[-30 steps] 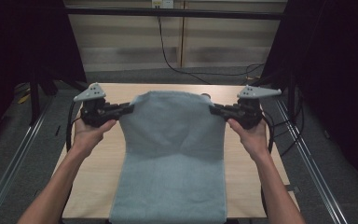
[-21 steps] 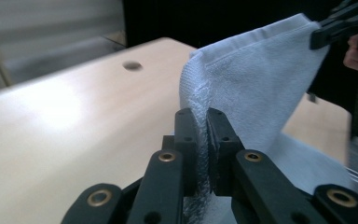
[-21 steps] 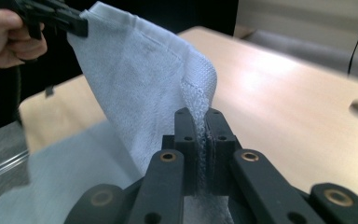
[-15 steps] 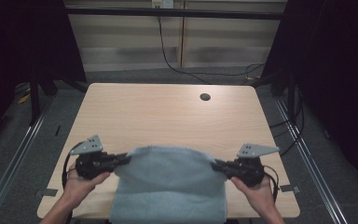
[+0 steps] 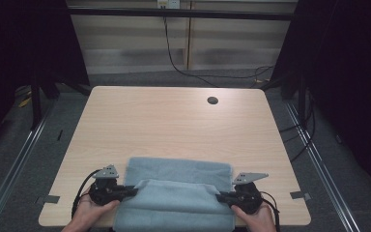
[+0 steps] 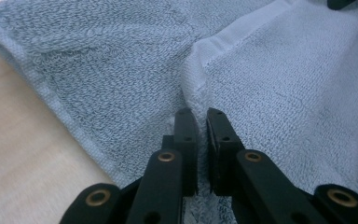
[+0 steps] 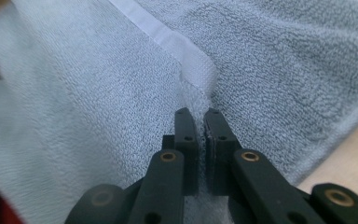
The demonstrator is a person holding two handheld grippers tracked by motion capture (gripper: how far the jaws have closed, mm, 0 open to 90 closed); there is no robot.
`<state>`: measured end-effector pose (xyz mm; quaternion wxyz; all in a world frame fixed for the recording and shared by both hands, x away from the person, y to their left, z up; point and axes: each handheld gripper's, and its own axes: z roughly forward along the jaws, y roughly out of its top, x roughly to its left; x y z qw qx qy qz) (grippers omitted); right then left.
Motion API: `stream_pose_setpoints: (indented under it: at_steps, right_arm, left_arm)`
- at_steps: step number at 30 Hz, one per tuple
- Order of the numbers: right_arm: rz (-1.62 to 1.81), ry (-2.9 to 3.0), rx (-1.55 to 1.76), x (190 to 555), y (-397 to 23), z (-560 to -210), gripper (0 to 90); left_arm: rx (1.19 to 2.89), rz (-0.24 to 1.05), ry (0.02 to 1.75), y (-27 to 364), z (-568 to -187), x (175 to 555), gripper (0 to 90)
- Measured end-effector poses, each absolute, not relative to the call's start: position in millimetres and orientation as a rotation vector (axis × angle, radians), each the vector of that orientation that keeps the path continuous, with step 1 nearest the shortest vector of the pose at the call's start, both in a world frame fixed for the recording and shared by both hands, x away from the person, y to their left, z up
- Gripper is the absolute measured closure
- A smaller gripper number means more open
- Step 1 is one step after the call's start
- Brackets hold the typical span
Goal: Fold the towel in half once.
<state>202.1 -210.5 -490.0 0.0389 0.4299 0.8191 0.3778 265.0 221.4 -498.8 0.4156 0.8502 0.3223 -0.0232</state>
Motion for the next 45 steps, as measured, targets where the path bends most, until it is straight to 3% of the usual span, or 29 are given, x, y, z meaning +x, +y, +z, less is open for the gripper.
stream_pose_setpoints:
  at_steps: [4, 17, 27, 45]
  right_arm:
    - [1.078, 2.476, 1.262, 219, -205, -489, 85.8]
    - [1.049, 2.443, 1.34, 325, -203, -491, 86.0]
    - [1.038, 2.382, 1.385, 387, -201, -494, 86.1]
    - [1.034, 2.197, 1.464, 429, -200, -501, 86.4]
  left_arm:
    - [2.117, -0.042, 0.842, 217, -500, 285, 84.5]
    - [2.1, 0.122, 0.941, 210, -500, 365, 84.4]
    - [2.061, 0.163, 1.036, 204, -502, 410, 84.5]
    - [2.021, 0.224, 1.11, 189, -504, 457, 84.4]
